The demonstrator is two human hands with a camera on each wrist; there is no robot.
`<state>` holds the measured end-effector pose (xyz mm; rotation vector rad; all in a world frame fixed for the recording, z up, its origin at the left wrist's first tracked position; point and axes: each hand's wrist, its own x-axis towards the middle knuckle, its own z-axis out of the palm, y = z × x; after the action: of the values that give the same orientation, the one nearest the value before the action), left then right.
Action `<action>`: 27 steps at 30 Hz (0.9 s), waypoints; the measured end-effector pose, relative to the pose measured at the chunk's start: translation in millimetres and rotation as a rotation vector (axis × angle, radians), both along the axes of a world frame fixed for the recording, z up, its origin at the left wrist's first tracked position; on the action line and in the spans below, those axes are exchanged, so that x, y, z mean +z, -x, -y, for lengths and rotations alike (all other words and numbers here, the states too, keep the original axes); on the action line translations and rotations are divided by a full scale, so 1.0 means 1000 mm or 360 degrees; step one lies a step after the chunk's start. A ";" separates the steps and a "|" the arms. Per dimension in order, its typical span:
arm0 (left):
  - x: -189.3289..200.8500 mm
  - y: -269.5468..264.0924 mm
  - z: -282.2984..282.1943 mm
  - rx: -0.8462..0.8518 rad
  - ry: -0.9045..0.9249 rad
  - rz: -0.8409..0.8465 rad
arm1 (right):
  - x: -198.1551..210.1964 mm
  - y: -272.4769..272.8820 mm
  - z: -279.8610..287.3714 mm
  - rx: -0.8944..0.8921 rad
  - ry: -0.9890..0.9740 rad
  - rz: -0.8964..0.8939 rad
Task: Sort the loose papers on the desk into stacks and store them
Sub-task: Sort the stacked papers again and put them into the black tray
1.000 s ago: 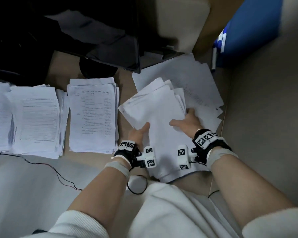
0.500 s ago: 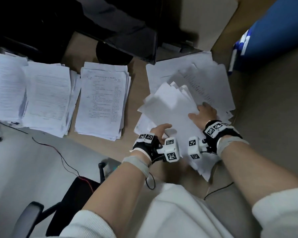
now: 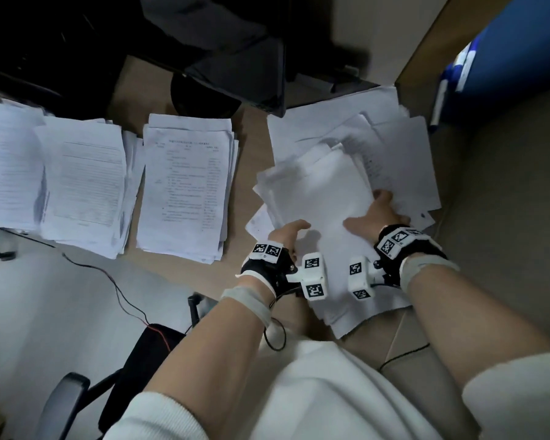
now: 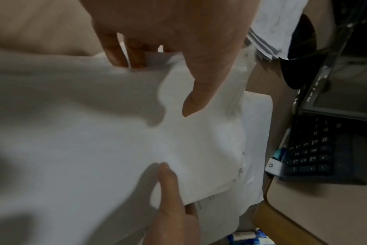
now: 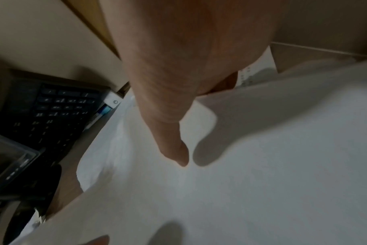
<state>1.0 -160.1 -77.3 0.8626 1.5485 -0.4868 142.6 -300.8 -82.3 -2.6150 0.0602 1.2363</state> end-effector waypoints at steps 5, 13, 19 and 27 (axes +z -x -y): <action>0.004 -0.002 -0.018 -0.0246 -0.0180 -0.0016 | 0.000 0.027 0.010 0.0114 0.0076 -0.0161; -0.013 0.005 -0.011 -0.0139 -0.0266 0.0153 | -0.002 0.032 0.003 -0.0430 -0.0414 -0.0182; -0.014 0.024 -0.017 -0.0056 -0.0323 0.0131 | 0.006 0.023 -0.004 -0.0323 -0.0366 -0.0128; 0.014 -0.036 0.010 -0.0233 -0.0323 0.0657 | 0.025 0.022 0.045 -0.0801 -0.0323 0.0359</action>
<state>36.6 -170.1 -63.5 1.1590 1.1719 -0.2362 120.4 -345.8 -57.0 -2.3389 0.4904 0.7311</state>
